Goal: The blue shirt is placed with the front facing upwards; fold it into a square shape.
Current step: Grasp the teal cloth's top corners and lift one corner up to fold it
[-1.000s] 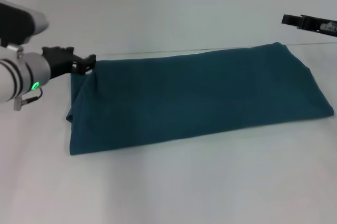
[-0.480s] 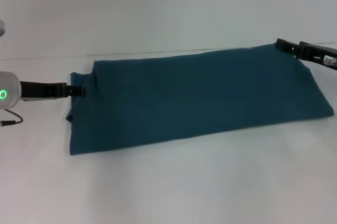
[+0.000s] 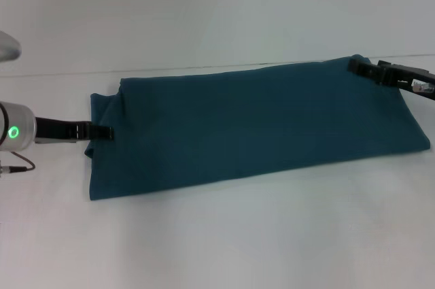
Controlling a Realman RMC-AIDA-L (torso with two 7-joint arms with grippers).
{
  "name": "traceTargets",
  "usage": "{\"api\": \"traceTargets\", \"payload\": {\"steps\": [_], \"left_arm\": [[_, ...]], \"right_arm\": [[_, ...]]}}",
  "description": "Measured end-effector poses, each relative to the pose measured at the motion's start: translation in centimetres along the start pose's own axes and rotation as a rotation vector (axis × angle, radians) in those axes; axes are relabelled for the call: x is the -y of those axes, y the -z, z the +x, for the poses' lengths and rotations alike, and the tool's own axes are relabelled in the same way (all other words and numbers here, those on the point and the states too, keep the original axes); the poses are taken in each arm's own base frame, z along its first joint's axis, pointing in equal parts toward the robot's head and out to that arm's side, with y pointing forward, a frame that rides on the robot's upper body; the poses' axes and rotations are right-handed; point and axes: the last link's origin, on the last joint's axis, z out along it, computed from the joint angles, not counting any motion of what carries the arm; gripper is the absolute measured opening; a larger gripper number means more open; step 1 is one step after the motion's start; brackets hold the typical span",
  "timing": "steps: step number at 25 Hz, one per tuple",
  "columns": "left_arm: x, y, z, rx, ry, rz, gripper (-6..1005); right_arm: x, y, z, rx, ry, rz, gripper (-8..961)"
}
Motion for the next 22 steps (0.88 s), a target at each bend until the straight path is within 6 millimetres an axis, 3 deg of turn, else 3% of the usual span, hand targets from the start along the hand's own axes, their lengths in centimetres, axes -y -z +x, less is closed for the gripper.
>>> {"api": "traceTargets", "payload": {"steps": [22], "left_arm": [[-0.4,-1.8,-1.7,0.053,-0.034,0.028,876]], "right_arm": [[-0.7,-0.5,0.4,-0.028,0.016,-0.024,810]]}}
